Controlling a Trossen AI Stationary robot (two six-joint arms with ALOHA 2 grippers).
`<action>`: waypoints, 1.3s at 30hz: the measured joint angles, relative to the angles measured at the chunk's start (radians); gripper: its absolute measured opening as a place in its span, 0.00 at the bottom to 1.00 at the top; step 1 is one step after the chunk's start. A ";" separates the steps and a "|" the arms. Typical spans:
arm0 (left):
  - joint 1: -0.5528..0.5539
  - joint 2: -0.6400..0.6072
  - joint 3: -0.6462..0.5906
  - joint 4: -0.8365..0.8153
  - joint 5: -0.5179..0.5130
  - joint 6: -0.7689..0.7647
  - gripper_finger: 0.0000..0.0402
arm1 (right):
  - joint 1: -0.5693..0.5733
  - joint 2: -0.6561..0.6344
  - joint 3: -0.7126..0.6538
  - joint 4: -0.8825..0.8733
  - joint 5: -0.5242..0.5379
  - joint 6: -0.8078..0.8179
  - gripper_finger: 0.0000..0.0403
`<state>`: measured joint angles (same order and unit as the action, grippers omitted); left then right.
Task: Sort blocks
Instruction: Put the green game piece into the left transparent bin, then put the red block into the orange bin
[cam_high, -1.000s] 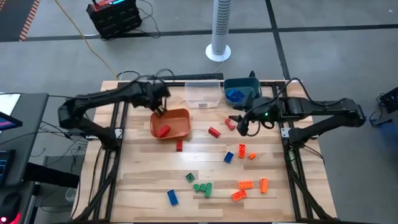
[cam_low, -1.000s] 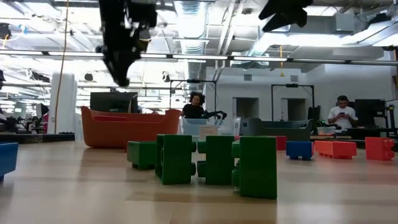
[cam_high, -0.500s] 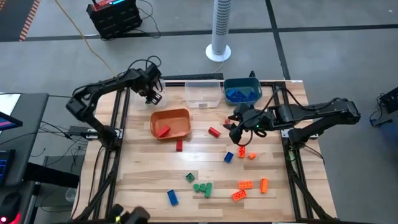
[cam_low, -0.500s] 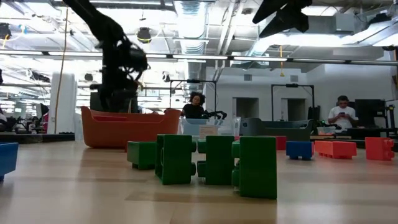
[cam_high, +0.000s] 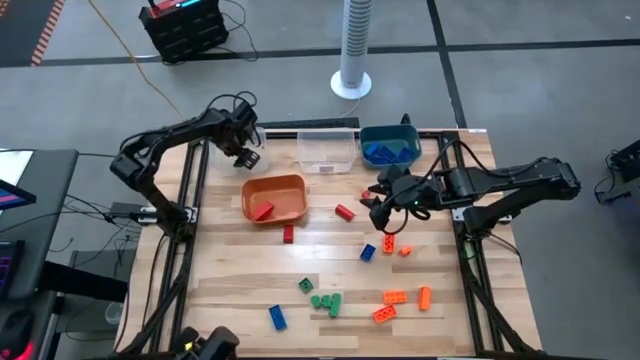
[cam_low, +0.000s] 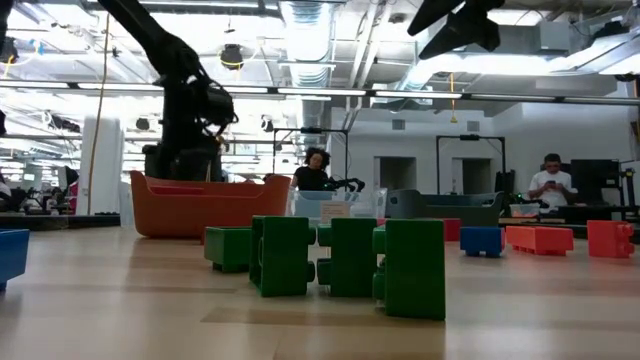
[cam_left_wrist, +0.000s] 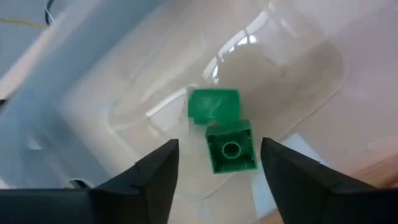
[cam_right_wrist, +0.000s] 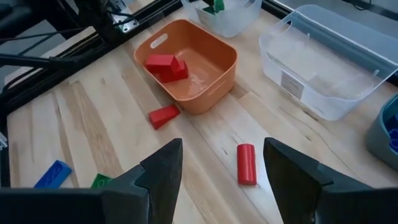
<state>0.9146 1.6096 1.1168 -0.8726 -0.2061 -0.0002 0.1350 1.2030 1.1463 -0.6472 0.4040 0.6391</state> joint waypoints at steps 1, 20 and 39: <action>0.000 -0.015 0.000 0.000 -0.001 0.000 0.57 | 0.000 0.000 0.000 0.000 0.000 -0.008 0.58; -0.617 -0.390 0.001 0.085 -0.015 -0.382 0.59 | -0.234 0.151 -0.054 -0.020 -0.308 -0.250 0.58; -0.896 -0.396 0.001 -0.007 -0.092 -0.685 0.59 | -0.258 0.567 -0.054 0.217 -0.386 -0.324 0.58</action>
<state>0.0189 1.2141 1.1175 -0.8797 -0.2978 -0.6853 -0.1225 1.7704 1.0926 -0.4298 0.0175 0.3156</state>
